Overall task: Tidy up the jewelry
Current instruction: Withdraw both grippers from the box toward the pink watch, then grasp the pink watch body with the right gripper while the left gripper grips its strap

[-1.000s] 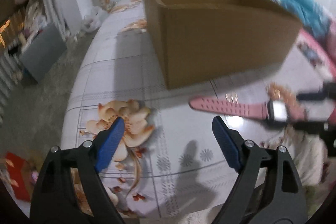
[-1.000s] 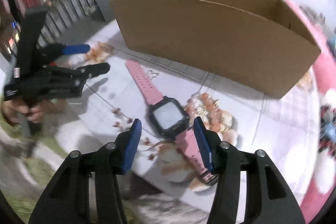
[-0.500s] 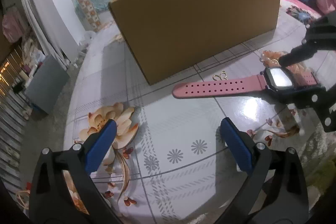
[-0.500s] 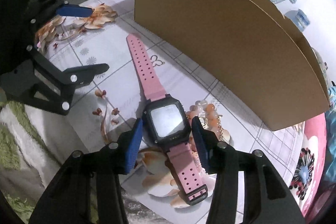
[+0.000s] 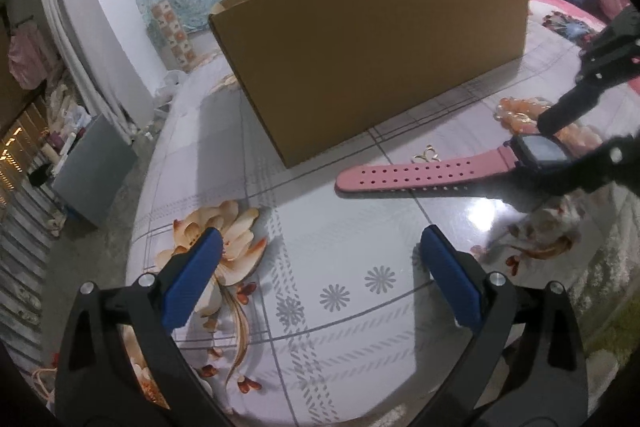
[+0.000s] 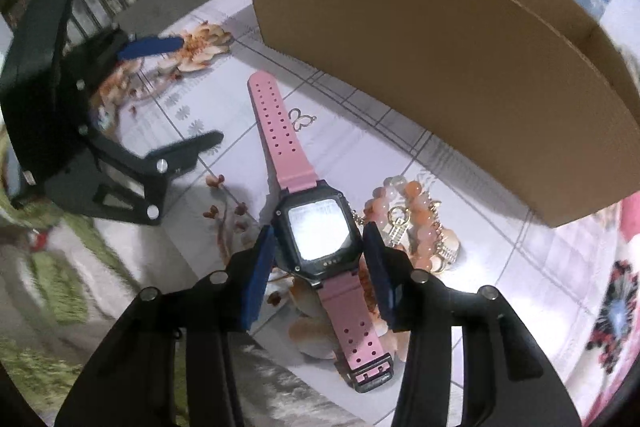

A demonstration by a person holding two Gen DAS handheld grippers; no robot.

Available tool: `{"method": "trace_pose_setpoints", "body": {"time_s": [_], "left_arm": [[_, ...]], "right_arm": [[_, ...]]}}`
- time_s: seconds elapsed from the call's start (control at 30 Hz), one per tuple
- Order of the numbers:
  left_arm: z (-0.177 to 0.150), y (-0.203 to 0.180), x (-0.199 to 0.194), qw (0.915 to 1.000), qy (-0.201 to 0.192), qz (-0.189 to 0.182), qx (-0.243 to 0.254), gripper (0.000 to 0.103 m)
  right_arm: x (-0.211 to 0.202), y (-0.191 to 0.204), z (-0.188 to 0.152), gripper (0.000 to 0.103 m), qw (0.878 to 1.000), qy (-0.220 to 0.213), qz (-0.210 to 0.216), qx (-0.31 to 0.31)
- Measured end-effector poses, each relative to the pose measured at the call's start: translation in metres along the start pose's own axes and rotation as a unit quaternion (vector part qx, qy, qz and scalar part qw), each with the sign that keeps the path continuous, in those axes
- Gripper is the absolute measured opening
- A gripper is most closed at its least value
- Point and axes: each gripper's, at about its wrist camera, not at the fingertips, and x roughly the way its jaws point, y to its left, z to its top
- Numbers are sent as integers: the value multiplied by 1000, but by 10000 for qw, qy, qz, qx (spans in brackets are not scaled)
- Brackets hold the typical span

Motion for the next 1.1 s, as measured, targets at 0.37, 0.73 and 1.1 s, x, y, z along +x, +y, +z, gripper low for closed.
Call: {"method": "trace_pose_setpoints", "body": {"time_s": [0.37,0.73,1.1], "left_arm": [[2,-44,-37,9904,-985,-410,875,60],[5,-84,-18,9722,-828,-755,2057,31],[-5,-101,-21,9573,-713,-871,2663,28]], "right_arm": [[2,-37,-12,45,9877,126,1360,763],[2,-43,-11,41,9856,199,1586,556],[3,-53,-17,41,9810,93,1837,619]]}}
